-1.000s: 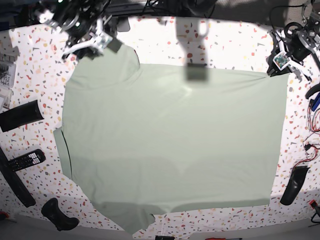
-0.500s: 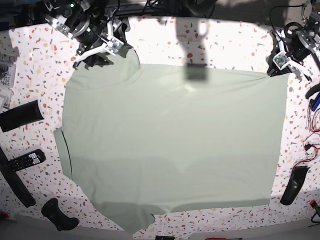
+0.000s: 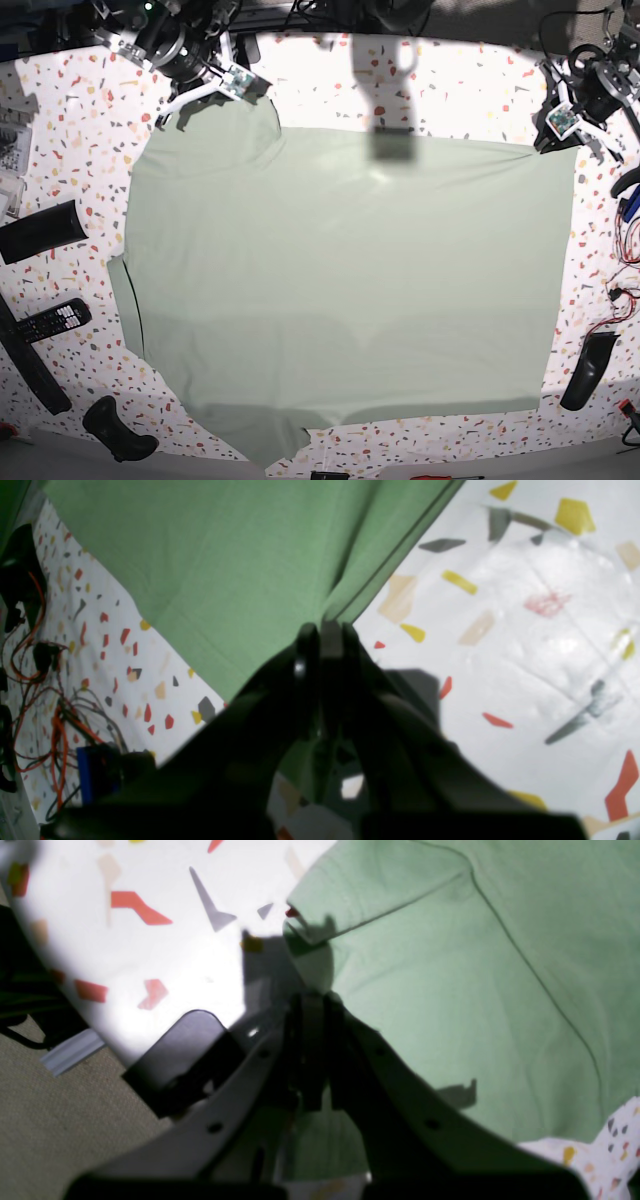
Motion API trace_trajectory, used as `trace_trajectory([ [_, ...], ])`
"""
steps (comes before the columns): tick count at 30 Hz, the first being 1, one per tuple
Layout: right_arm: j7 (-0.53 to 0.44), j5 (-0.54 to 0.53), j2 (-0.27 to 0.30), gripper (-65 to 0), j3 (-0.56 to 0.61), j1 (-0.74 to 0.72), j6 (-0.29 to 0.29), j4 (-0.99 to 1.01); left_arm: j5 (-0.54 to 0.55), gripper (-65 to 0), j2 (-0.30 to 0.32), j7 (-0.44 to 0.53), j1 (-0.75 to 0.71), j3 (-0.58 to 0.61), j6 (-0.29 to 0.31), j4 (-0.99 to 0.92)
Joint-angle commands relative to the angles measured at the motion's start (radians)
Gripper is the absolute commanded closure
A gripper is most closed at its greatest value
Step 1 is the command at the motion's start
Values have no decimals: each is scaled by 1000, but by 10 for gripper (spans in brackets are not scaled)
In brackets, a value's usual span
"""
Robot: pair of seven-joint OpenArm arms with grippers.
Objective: Fold the T-shirt properly
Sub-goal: 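Grasp the shirt shoulder edges with both grippers and pull them apart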
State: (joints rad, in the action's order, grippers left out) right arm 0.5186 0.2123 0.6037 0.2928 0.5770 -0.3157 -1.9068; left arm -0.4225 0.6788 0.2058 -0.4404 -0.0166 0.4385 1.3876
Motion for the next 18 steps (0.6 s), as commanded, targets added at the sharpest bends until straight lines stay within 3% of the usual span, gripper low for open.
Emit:
trace_trajectory([
  [1,47,66,20,0,-18,-3,59,-21,-37,0,20,-81,-8,-6,2,-5],
  [18,103,71,20,0,-18,-3,63,-247,-42,0,21,-82,-8,-9,2,-4],
])
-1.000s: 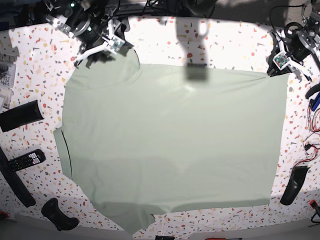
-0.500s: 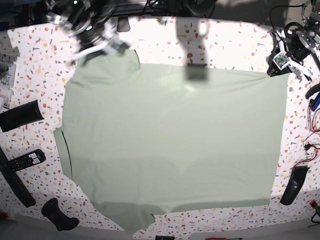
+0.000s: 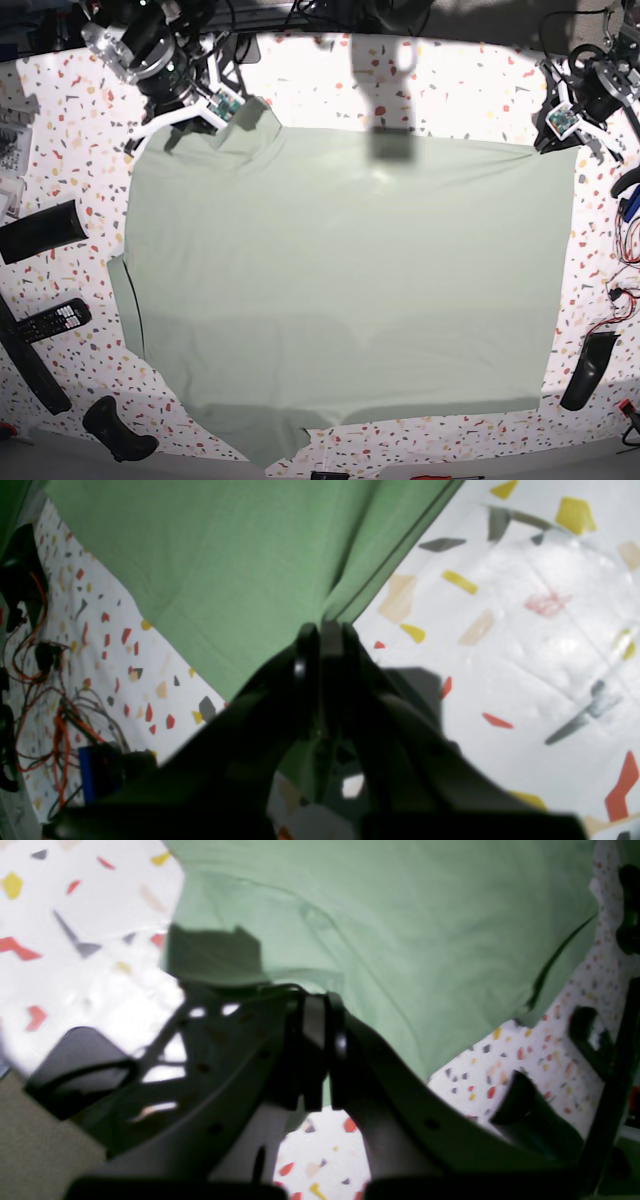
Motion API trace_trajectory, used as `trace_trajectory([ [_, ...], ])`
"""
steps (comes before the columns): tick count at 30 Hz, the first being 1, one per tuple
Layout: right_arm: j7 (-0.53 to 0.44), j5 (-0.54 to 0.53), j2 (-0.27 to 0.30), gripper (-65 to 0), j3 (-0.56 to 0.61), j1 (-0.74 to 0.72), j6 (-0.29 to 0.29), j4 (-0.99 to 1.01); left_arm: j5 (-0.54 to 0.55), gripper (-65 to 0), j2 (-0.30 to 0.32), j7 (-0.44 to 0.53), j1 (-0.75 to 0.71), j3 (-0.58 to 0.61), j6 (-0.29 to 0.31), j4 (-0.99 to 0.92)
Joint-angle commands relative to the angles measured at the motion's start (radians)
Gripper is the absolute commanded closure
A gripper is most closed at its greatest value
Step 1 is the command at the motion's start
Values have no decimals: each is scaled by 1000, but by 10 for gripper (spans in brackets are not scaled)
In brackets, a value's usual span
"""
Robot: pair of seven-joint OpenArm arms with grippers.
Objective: Fold the T-shirt properly
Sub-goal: 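Grasp the shirt shoulder edges with both grippers and pull them apart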
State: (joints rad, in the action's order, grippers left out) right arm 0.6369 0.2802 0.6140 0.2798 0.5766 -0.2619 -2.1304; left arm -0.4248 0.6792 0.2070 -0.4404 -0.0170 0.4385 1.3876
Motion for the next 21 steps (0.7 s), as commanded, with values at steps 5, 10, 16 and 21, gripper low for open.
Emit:
trace_trajectory([
  [5,-14,5,10,0,-5,-3,8,-23,-39,0,26,-86,-8,-8,2,2],
  [10,-14,5,10,0,-5,-4,9,-23,-39,0,64,-119,-8,-8,2,68],
  [16,-16,5,10,0,-5,-24,10,-23,-38,0,98,-143,-8,-8,1,146],
  [21,-15,3,10,0,-5,-62,36,-23,-38,0,98,-143,-8,-8,0,197],
])
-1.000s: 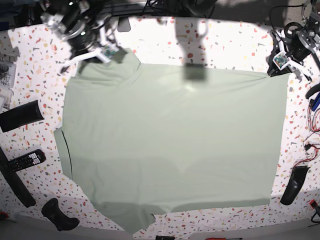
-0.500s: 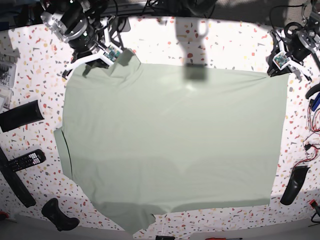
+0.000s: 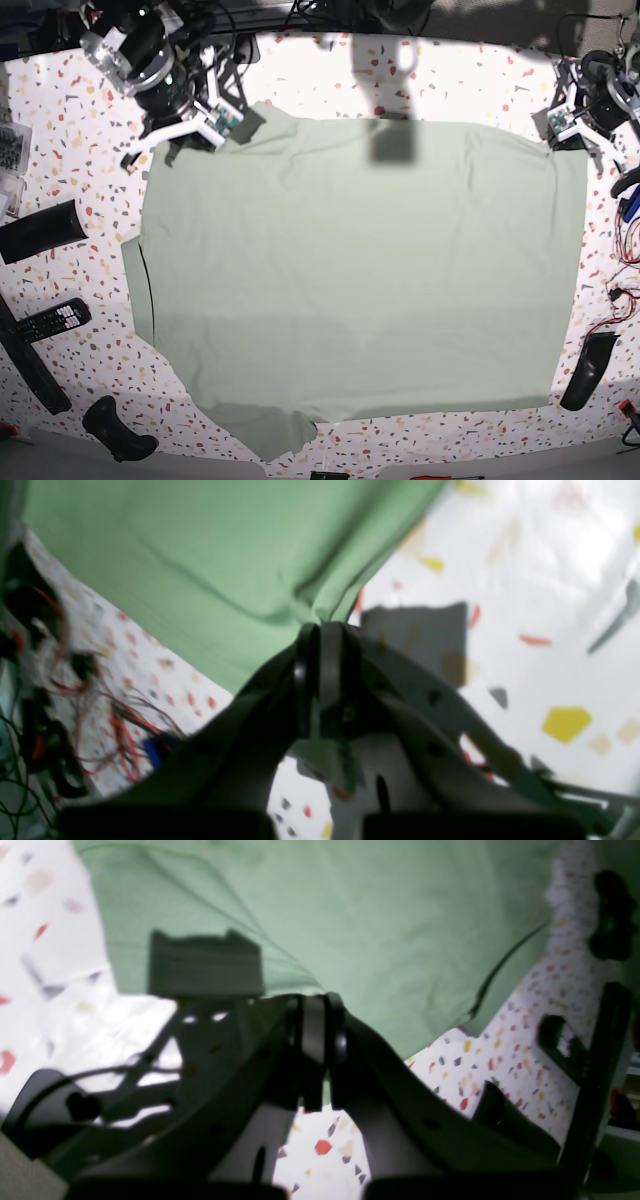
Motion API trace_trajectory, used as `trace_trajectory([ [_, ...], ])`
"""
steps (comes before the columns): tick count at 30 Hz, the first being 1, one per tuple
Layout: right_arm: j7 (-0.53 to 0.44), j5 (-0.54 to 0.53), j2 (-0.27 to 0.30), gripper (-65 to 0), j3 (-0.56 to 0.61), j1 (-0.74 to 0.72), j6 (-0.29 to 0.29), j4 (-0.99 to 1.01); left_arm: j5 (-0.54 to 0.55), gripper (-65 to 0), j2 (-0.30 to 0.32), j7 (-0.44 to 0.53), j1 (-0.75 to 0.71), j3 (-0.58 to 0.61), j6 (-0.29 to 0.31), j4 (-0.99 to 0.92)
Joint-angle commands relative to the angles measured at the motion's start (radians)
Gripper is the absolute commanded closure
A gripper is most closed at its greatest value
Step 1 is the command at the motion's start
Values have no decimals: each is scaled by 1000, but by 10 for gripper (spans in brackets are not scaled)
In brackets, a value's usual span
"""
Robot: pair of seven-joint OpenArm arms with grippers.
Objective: Fold the T-shirt properly
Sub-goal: 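Grasp the shirt shoulder edges with both grippers and pull them apart, then reach the right gripper into the shirt middle and pinch the fabric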
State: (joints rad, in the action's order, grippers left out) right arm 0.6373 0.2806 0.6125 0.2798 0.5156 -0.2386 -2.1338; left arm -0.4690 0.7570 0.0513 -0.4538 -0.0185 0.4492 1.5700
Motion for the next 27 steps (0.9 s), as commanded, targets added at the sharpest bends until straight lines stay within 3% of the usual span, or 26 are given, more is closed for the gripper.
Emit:
trace_trajectory([
  [1,-16,0,11,0,-5,-3,13,-20,6,0,19,13,5,-7,-11,23],
  [11,-48,-20,11,0,-5,-20,37,-11,6,0,20,14,15,-7,-12,47],
  [15,-65,-149,10,0,-4,-87,38,51,7,0,19,16,51,-7,-13,47],
  [22,-65,-157,-34,0,-4,-229,38,160,13,0,19,11,141,-7,-12,47],
  [27,-71,-190,-75,0,-4,-341,38,201,130,0,18,-4,190,-7,-12,46],
])
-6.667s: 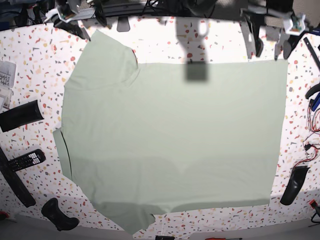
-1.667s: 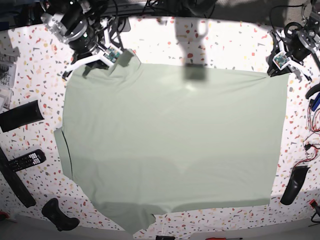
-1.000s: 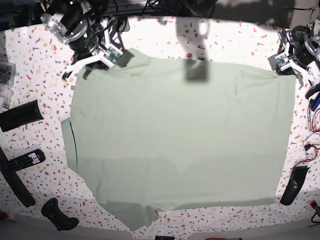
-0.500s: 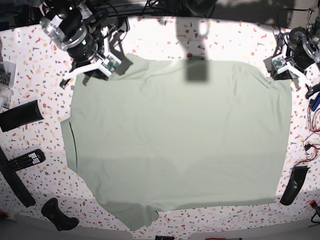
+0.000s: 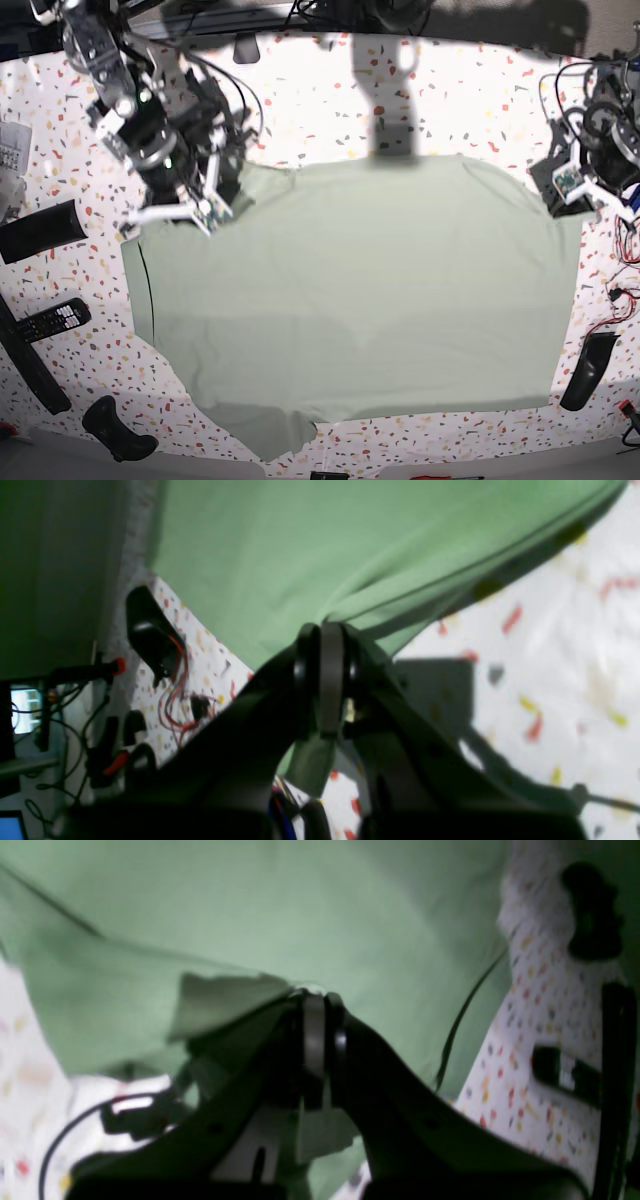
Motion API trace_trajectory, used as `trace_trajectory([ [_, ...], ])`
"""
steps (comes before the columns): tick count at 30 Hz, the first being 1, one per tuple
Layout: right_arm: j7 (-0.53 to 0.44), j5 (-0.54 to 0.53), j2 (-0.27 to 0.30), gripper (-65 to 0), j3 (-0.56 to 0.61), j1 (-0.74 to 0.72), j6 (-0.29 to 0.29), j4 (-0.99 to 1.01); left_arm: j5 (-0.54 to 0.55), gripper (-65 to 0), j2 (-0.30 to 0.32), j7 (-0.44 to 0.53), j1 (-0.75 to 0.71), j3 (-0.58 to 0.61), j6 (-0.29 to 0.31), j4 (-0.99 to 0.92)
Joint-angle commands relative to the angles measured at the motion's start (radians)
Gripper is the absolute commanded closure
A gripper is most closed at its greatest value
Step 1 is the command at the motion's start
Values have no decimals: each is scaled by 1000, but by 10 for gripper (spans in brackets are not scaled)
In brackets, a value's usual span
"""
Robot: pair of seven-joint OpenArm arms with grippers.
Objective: Fold the T-shirt properly
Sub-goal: 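Reach the right gripper into the shirt middle and pinch the fabric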
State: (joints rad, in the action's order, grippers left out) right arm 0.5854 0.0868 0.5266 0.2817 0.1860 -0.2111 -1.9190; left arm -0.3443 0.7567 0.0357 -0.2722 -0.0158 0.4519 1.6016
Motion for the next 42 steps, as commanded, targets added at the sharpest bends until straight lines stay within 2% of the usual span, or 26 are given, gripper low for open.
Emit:
trace_trajectory([
  [1,-21,2,3,0,-6,-33,10,-4,15,0,19,12,13,-10,-14,14],
  [5,-25,1,-27,0,-6,-108,9,45,18,0,19,14,29,-10,-14,13],
  [7,-36,-24,-40,0,-6,-144,9,74,60,0,6,17,38,-9,-14,0],
  [9,-45,-55,-60,0,-6,-180,8,108,96,0,-24,17,62,-9,-14,-40],
  [14,-46,-64,-114,0,-6,-264,2,209,88,0,-105,17,165,-9,-14,-200],
  [15,-45,-64,-122,0,-6,-280,-6,230,88,0,-115,18,185,-9,-14,-224],
  [20,-44,-60,-164,0,-6,-359,-116,325,88,0,-142,52,277,-9,-13,-302],
  [24,-44,-11,-195,0,-6,-407,-127,360,88,0,-179,50,349,-9,-14,-389],
  [29,-42,-11,-205,0,-6,-444,-130,383,88,0,-213,47,402,-9,-14,-534],
  [35,-24,41,-205,0,-6,-446,-113,385,86,0,-205,49,408,-9,-14,-574],
  [37,1,42,-205,0,-6,-446,-74,385,100,0,-205,79,408,-9,-14,-574],
  [39,37,70,-206,0,-6,-446,-12,385,130,0,-205,97,408,-9,-14,-574],
  [42,43,122,-204,0,-6,-446,12,385,155,0,-205,97,409,-9,-14,-574],
])
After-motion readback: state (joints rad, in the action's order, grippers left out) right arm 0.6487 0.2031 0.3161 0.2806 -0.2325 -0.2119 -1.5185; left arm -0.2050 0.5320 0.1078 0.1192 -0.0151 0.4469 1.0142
